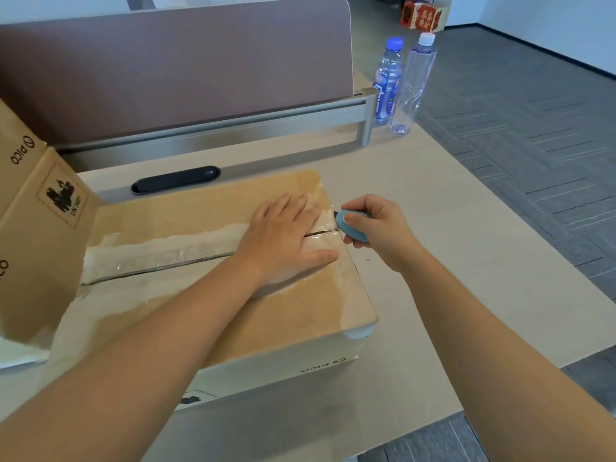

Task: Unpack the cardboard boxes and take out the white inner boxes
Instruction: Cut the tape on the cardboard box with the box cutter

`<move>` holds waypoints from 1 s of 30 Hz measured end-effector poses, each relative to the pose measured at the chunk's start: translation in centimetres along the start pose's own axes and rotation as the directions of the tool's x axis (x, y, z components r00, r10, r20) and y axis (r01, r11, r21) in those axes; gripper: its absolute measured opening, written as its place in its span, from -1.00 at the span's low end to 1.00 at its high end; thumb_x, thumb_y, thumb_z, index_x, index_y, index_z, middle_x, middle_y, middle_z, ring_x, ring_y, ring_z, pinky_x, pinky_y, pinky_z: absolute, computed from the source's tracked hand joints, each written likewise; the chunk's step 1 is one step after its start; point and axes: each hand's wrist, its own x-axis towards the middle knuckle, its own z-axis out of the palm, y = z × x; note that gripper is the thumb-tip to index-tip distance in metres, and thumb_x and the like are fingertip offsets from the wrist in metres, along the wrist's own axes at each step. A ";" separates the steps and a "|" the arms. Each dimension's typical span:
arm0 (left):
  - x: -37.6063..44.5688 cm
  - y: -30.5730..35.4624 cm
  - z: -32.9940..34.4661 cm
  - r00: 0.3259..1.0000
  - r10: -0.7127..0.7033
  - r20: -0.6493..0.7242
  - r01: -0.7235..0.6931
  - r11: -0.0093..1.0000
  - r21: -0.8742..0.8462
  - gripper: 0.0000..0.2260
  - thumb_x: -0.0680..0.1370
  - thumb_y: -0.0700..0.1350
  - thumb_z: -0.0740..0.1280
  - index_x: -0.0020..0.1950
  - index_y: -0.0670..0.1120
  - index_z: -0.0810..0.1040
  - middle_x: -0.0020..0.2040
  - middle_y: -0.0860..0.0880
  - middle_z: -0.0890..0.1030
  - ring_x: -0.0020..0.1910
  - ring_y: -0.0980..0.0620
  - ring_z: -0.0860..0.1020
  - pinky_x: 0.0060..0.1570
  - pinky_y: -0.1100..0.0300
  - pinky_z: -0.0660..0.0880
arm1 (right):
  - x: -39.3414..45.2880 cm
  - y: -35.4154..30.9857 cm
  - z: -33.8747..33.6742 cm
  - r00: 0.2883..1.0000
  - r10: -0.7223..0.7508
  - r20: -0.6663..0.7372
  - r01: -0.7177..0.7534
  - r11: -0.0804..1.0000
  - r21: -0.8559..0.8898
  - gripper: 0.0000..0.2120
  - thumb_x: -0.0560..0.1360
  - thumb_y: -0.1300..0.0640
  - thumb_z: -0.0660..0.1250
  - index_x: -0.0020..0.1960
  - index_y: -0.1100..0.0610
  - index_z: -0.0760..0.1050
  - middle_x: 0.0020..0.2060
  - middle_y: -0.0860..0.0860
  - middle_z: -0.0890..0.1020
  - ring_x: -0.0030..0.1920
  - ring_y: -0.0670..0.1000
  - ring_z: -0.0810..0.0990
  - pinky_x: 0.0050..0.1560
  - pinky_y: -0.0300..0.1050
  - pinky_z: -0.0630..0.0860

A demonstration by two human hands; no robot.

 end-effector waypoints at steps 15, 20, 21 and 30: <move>0.0 0.2 -0.3 1.000 -0.008 0.017 0.008 1.000 -0.023 -0.29 0.49 0.33 0.05 0.54 0.05 -0.06 0.55 0.01 -0.09 0.53 -0.01 -0.12 0.46 0.02 -0.14 | -1.4 0.5 -1.5 0.986 0.038 0.164 -0.038 0.999 -0.008 -0.81 0.53 0.37 0.19 -0.17 0.14 0.46 -0.31 0.07 0.49 -0.49 -0.06 0.45 -0.46 -0.27 0.37; -0.2 0.2 -0.2 1.000 -0.004 0.021 0.005 0.999 -0.038 -0.31 0.50 0.32 0.07 0.53 0.06 -0.05 0.55 0.02 -0.09 0.52 -0.01 -0.12 0.46 0.04 -0.15 | -1.7 0.1 -2.0 0.973 0.071 0.221 -0.067 0.997 -0.027 -0.81 0.53 0.38 0.19 -0.18 0.15 0.45 -0.31 0.06 0.50 -0.53 -0.10 0.46 -0.48 -0.30 0.39; -0.1 0.2 -0.2 1.000 -0.003 0.018 0.004 0.999 -0.041 -0.31 0.50 0.32 0.08 0.53 0.06 -0.04 0.55 0.02 -0.09 0.52 0.00 -0.11 0.46 0.04 -0.15 | -1.9 0.0 -2.1 0.971 0.075 0.228 -0.067 0.997 -0.044 -0.80 0.53 0.38 0.19 -0.18 0.15 0.45 -0.32 0.06 0.50 -0.53 -0.09 0.46 -0.49 -0.31 0.38; -0.4 0.4 -0.2 1.000 -0.014 -0.024 0.013 0.998 -0.053 -0.30 0.49 0.33 0.08 0.53 0.05 0.00 0.55 0.02 -0.03 0.52 0.00 -0.05 0.47 0.05 -0.09 | -4.3 -0.1 -2.0 0.994 0.082 0.076 -0.077 0.995 -0.065 -0.88 0.53 0.34 0.19 -0.11 0.18 0.44 -0.31 0.04 0.50 -0.54 -0.14 0.50 -0.53 -0.33 0.41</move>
